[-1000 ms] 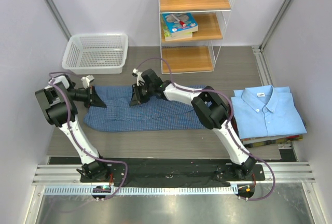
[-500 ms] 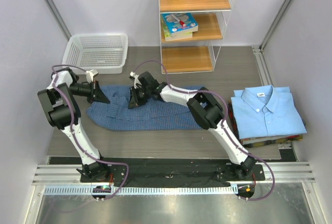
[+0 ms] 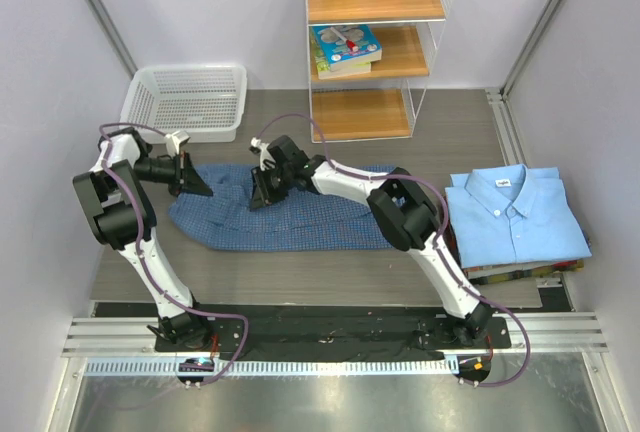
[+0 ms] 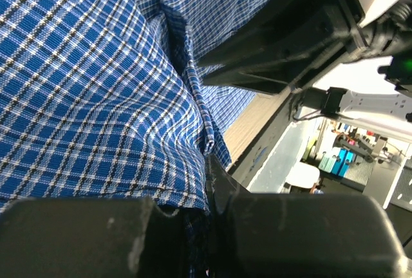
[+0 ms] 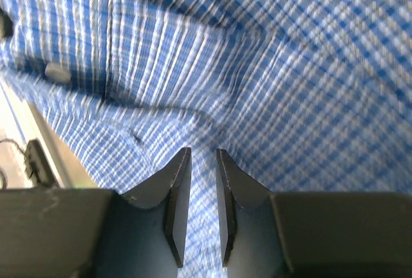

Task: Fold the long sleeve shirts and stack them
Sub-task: Fold the shirt

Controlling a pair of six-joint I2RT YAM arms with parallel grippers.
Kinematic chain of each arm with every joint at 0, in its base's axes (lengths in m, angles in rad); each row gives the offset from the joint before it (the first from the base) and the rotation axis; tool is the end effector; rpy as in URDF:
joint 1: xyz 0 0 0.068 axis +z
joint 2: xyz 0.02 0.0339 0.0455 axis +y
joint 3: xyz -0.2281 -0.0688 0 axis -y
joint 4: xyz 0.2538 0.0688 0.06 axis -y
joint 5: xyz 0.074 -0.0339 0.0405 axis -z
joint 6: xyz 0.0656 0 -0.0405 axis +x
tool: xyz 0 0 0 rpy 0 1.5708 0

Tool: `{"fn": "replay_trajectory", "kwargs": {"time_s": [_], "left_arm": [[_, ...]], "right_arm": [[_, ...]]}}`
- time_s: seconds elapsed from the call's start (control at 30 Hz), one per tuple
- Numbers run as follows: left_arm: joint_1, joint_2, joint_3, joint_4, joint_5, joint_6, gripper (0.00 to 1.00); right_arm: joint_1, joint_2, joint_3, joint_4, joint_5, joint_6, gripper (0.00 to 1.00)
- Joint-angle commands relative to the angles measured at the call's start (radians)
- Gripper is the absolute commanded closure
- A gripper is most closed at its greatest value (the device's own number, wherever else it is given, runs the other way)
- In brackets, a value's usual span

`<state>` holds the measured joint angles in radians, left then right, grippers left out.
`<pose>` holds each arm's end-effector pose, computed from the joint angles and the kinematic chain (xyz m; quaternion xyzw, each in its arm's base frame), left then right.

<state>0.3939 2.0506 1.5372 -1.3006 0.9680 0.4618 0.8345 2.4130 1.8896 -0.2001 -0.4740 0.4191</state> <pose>0.3431 0.0841 0.1355 -0.0266 0.8800 -0.4648 0.0940 0.3399 0.4196 0.1029 -0.2772 0.8472 0.4077 0.1981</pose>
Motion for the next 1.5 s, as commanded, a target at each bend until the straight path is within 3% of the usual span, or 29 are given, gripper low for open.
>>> {"fn": "replay_trajectory", "kwargs": {"time_s": [0.0,0.17,0.3,0.5,0.77,1.13,1.3,1.4,1.47], "left_arm": [[-0.003,-0.056,0.050,-0.042,0.058,-0.035,0.92],[-0.020,-0.079,0.047,-0.017,0.015,-0.097,0.92],[-0.053,-0.102,0.060,0.000,-0.021,-0.155,0.92],[-0.147,-0.129,0.089,0.020,-0.046,-0.233,0.92],[-0.315,-0.081,0.149,0.098,-0.078,-0.368,0.93],[-0.569,-0.007,0.063,0.334,-0.205,-0.546,0.93],[-0.650,0.010,0.061,0.394,-0.254,-0.574,0.86],[-0.693,-0.006,0.072,0.382,-0.273,-0.562,0.69],[-0.716,-0.024,0.095,0.332,-0.293,-0.517,0.52]], "right_arm": [[-0.035,-0.163,-0.050,-0.068,-0.021,-0.046,0.72],[-0.104,-0.221,-0.069,-0.189,-0.063,-0.112,0.72],[-0.202,-0.300,-0.173,-0.304,-0.081,-0.176,0.72],[-0.252,-0.377,-0.329,-0.398,-0.077,-0.238,0.73],[-0.273,-0.387,-0.399,-0.423,-0.058,-0.261,0.74],[-0.273,-0.368,-0.383,-0.409,-0.066,-0.256,0.74],[-0.275,-0.365,-0.388,-0.406,-0.069,-0.256,0.73],[-0.273,-0.364,-0.389,-0.406,-0.069,-0.253,0.73],[-0.273,-0.370,-0.388,-0.406,-0.074,-0.253,0.72]]}}
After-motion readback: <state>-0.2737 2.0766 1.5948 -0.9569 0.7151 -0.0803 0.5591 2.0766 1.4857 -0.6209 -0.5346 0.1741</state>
